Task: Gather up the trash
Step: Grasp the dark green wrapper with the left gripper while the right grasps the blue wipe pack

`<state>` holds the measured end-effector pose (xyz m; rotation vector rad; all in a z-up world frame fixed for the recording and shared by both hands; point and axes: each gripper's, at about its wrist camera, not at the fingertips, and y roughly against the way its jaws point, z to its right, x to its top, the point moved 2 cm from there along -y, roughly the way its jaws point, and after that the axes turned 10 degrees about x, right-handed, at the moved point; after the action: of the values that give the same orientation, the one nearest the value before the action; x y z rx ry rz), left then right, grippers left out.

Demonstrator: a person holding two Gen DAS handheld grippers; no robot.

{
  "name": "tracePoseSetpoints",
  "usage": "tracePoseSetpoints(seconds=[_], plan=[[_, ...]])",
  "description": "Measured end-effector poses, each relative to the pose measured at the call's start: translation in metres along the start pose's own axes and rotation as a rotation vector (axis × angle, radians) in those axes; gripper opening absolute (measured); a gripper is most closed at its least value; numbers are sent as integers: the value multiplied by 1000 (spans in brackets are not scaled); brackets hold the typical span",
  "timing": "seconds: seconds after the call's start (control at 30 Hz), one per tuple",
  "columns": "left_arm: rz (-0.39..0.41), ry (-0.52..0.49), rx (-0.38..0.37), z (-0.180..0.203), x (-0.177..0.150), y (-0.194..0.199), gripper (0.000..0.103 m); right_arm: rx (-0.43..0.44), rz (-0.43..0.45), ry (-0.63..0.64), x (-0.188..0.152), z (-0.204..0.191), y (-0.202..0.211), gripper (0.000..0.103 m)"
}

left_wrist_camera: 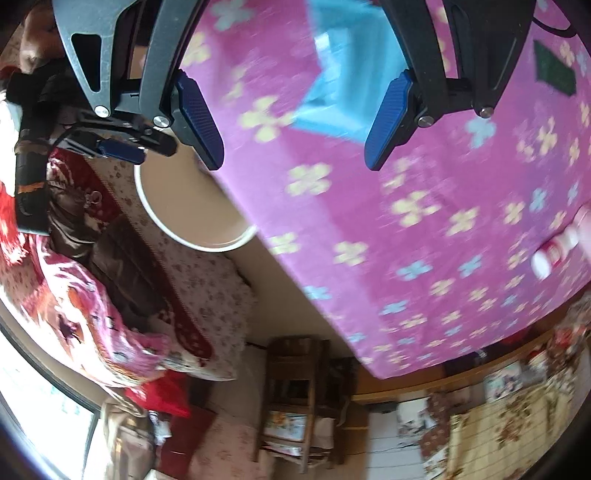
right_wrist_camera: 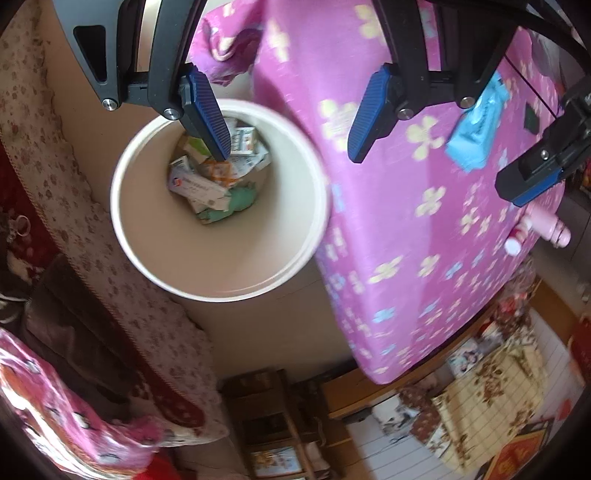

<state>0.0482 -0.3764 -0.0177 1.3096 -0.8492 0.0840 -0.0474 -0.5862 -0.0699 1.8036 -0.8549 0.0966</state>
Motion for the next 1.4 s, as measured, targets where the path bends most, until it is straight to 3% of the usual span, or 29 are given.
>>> tracePoseSetpoints(seconds=[0.23,0.47,0.57,0.77,1.07,1.27,1.4], plan=[[-32,120,130,-103,-26,9,79,57,-106,147,-21,-70,-22,69],[-110,244,263,-199,-60,-12,79,-9,-195,299,-36,-118,-53,69],[-152,289,252,-222,-75,-20,79,-35,-215,340,-36,-133,-67,69],[-194,286,201,-248,-112,-7,79,-25,-215,391,-23,-172,-97,69],[-230,261,46,-278,-156,36,79,108,-179,438,-5,-239,-133,69],[-198,310,79,-290,-167,72,79,165,-170,417,-13,-245,-118,69],[-255,262,182,-291,-181,80,79,157,-176,423,-20,-240,-109,69]])
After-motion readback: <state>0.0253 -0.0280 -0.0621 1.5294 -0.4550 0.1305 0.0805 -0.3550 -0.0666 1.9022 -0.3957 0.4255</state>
